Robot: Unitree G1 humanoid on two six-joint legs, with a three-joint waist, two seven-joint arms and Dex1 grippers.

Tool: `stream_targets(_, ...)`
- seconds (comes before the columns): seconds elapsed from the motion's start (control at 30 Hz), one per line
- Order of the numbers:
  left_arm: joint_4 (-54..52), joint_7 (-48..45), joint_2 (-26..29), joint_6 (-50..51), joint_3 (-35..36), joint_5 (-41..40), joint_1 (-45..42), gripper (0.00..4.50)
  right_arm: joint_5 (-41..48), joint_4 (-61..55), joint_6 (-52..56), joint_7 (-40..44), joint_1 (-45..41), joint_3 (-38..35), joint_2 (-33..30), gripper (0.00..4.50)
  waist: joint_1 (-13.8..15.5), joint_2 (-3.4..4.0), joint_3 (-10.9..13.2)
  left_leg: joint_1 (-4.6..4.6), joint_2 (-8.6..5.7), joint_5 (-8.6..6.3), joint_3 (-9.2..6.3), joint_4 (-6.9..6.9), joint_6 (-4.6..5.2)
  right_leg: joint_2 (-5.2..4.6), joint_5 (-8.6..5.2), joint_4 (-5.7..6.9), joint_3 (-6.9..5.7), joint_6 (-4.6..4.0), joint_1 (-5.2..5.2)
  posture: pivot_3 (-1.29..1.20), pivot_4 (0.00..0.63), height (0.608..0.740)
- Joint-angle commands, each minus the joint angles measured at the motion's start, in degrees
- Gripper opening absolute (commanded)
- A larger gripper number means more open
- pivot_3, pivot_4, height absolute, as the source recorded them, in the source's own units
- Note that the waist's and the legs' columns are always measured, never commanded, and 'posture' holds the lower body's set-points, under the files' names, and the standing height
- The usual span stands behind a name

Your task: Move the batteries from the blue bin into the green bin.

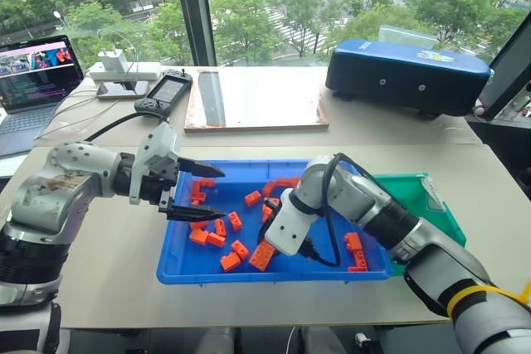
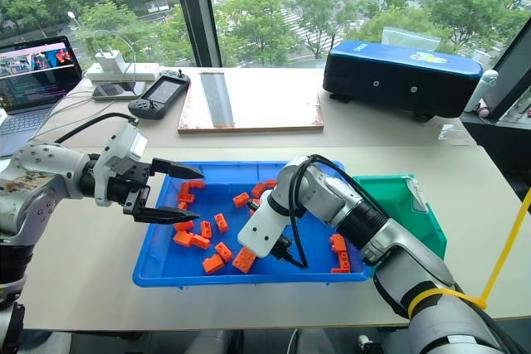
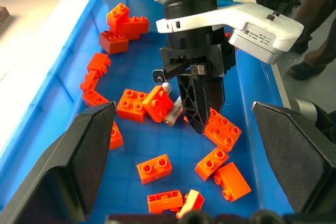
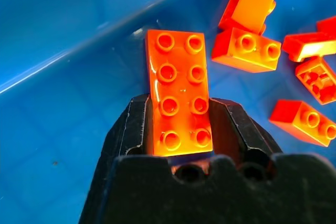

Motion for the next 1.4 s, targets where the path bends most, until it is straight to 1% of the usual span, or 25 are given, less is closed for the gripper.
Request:
stream_targets(0.03, -0.8, 0.1, -0.1, -0.5, 0.5, -1.1, -1.4, 4.50, 2.0, -3.3, 1.4, 1.8, -0.1, -2.1, -0.9, 1.32, 0.0, 0.00, 0.0, 0.00, 0.00, 0.00, 0.00, 0.00, 0.00, 0.00, 0.00, 0.00, 0.00, 0.00, 0.00, 0.00, 0.150, 0.732)
stream_targets(0.2, -0.7, -0.1, -0.3, -0.4, 0.3, -1.1, -1.6, 4.50, 10.6, -12.8, 14.3, 5.5, -1.1, -7.7, -4.5, 1.32, 0.1, 0.01, 0.0, 0.00, 0.00, 0.00, -0.01, 0.00, 0.00, -0.01, 0.00, 0.00, 0.00, 0.00, 0.02, 0.00, 0.150, 0.732)
stream_targets(0.3, -0.6, 0.0, -0.9, -0.2, 0.3, -1.5, -1.9, 4.50, 14.5, -17.4, 25.7, 5.6, -1.6, -12.2, -9.4, 1.32, 0.2, 0.01, 0.0, 0.00, 0.01, 0.00, -0.02, 0.00, 0.00, 0.00, 0.00, 0.00, -0.01, 0.00, 0.02, 0.00, 0.150, 0.732)
stream_targets(0.4, -0.1, 0.8, -2.0, 0.3, 0.0, -1.6, -2.9, 4.50, 12.1, -17.1, 30.7, 3.4, -2.0, -14.2, -14.1, 1.32, 0.6, 0.01, 0.0, 0.00, -0.02, 0.00, -0.02, 0.00, 0.00, -0.02, 0.00, -0.03, -0.01, 0.00, 0.06, 0.00, 0.150, 0.732)
stream_targets(0.5, 0.5, 1.2, -3.2, -0.4, -0.4, -1.3, -3.7, 4.50, 7.8, -13.7, 37.3, -1.6, -3.0, -15.5, -16.2, 1.32, 0.7, 0.00, 0.0, 0.00, -0.03, -0.01, 0.02, 0.00, 0.01, -0.03, 0.00, -0.05, 0.00, 0.00, 0.05, 0.00, 0.150, 0.732)
stream_targets(0.53, 0.6, 1.2, -3.5, -0.7, -0.5, -1.2, -3.8, 4.50, 7.2, -13.2, 38.8, -2.3, -3.2, -15.7, -16.4, 1.32, 0.8, 0.00, 0.0, 0.00, -0.03, -0.01, 0.02, 0.00, 0.01, -0.03, 0.00, -0.03, 0.00, 0.00, 0.04, 0.00, 0.150, 0.732)
stream_targets(0.57, 0.8, 1.3, -3.9, -0.5, -0.5, -1.5, -4.1, 4.50, 4.6, -12.0, 38.5, -4.1, -3.4, -15.7, -17.3, 1.32, 0.6, 0.00, 0.0, 0.00, -0.03, -0.01, 0.02, 0.00, 0.01, -0.03, 0.00, -0.03, 0.00, 0.00, 0.02, 0.00, 0.150, 0.732)
stream_targets(0.63, 1.5, 1.8, -4.9, -0.3, -1.0, -1.3, -5.0, 4.50, 0.6, -10.1, 38.3, -8.0, -3.1, -16.1, -18.9, 2.32, 0.5, 0.00, 0.0, 0.00, -0.03, -0.01, 0.04, -0.01, 0.01, -0.03, 0.00, 0.01, 0.02, 0.00, -0.02, 0.00, 0.150, 0.732)
stream_targets(0.77, 3.3, 2.9, -6.3, -1.1, -2.4, 0.5, -6.4, 4.50, -2.1, -10.9, 40.9, -11.0, -1.0, -16.7, -20.2, 3.55, 0.5, -0.01, 0.0, -0.01, -0.04, -0.01, 0.06, -0.01, 0.01, -0.04, 0.00, -0.02, 0.03, 0.00, -0.01, 0.00, 0.150, 0.732)
stream_targets(0.83, 4.6, 3.4, -7.0, -1.7, -3.2, 1.7, -7.2, 4.50, -2.3, -13.0, 43.4, -12.2, 0.4, -17.6, -20.3, 4.32, 0.5, -0.01, 0.0, -0.01, -0.03, -0.01, 0.04, -0.01, 0.01, -0.03, 0.00, -0.01, 0.01, 0.00, 0.00, 0.00, 0.150, 0.732)
stream_targets(0.87, 5.0, 3.5, -7.2, -1.9, -3.4, 1.9, -7.5, 4.50, -2.4, -13.9, 44.5, -12.7, 0.8, -18.1, -20.2, 4.46, 0.4, -0.01, 0.0, -0.01, -0.04, -0.01, 0.04, -0.01, 0.01, -0.03, 0.00, -0.01, 0.03, 0.00, 0.00, 0.00, 0.150, 0.732)
stream_targets(0.93, 5.5, 3.5, -7.4, -2.1, -3.5, 2.1, -7.8, 4.50, -2.2, -16.0, 46.6, -13.1, 1.6, -18.8, -20.1, 4.46, 0.3, -0.01, 0.0, -0.01, -0.03, -0.01, 0.06, -0.01, 0.01, -0.03, 0.00, -0.01, 0.04, 0.00, -0.01, 0.00, 0.150, 0.732)
stream_targets(0.97, 5.7, 3.5, -7.3, -2.3, -3.6, 2.3, -7.8, 4.50, -0.6, -18.5, 48.9, -12.9, 2.5, -19.9, -19.6, 4.46, 0.2, -0.01, 0.0, -0.01, -0.04, -0.01, 0.06, -0.02, 0.01, -0.03, 0.00, -0.01, 0.05, 0.00, -0.02, 0.00, 0.150, 0.732)
stream_targets(1.07, 6.2, 3.3, -7.2, -2.7, -3.6, 2.7, -7.8, 4.50, 8.0, -28.6, 61.4, -11.5, 5.9, -24.1, -16.3, 4.46, 0.2, -0.01, 0.0, -0.01, -0.02, -0.01, 0.04, -0.04, 0.01, -0.03, 0.00, -0.01, 0.03, 0.00, -0.02, 0.00, 0.150, 0.732)
stream_targets(1.17, 6.4, 3.2, -7.0, -2.8, -3.7, 3.0, -7.7, 4.50, 12.8, -35.6, 71.6, -15.1, 9.6, -27.1, -12.1, 4.46, 0.2, -0.01, 0.0, -0.01, 0.00, -0.01, 0.00, -0.04, 0.01, -0.02, 0.00, 0.00, 0.03, -0.01, 0.00, 0.00, 0.150, 0.732)
stream_targets(1.2, 6.2, 3.2, -6.9, -2.8, -3.7, 3.0, -7.6, 4.50, 13.8, -37.6, 75.9, -16.3, 10.6, -27.2, -11.4, 4.46, 0.2, -0.01, 0.0, -0.01, -0.01, -0.01, -0.02, -0.04, 0.01, -0.02, 0.00, 0.00, 0.02, -0.01, 0.02, 0.00, 0.150, 0.732)
stream_targets(1.27, 6.0, 3.1, -6.6, -2.6, -3.6, 2.9, -7.4, 4.50, 15.2, -41.0, 80.6, -18.9, 12.7, -27.3, -10.6, 4.46, 0.6, -0.01, 0.0, -0.02, -0.03, -0.01, -0.01, -0.03, 0.01, -0.03, 0.00, -0.01, 0.03, -0.01, 0.05, 0.00, 0.150, 0.732)
stream_targets(1.3, 5.9, 3.0, -6.4, -2.6, -3.6, 3.0, -7.2, 4.50, 15.7, -42.3, 82.4, -20.9, 13.8, -27.7, -9.4, 4.46, 0.9, -0.01, 0.0, -0.02, -0.06, -0.01, -0.02, -0.03, 0.01, -0.05, 0.00, -0.02, 0.02, -0.01, 0.06, 0.00, 0.150, 0.732)
stream_targets(1.33, 5.9, 2.8, -6.3, -2.7, -3.6, 3.0, -7.1, 4.50, 17.4, -43.2, 87.7, -22.4, 14.4, -28.4, -7.8, 4.46, 1.0, -0.01, 0.0, -0.02, -0.08, -0.01, -0.01, -0.02, 0.01, -0.05, 0.00, -0.04, 0.03, -0.01, 0.06, 0.00, 0.150, 0.732)
stream_targets(1.4, 5.8, 2.7, -6.0, -2.8, -3.7, 3.1, -6.8, 4.50, 18.9, -44.3, 94.5, -25.4, 15.3, -28.3, -6.1, 4.46, 1.2, -0.01, 0.0, -0.02, -0.07, -0.01, -0.01, -0.02, 0.02, -0.06, 0.00, -0.05, 0.03, 0.00, 0.06, 0.00, 0.150, 0.732)
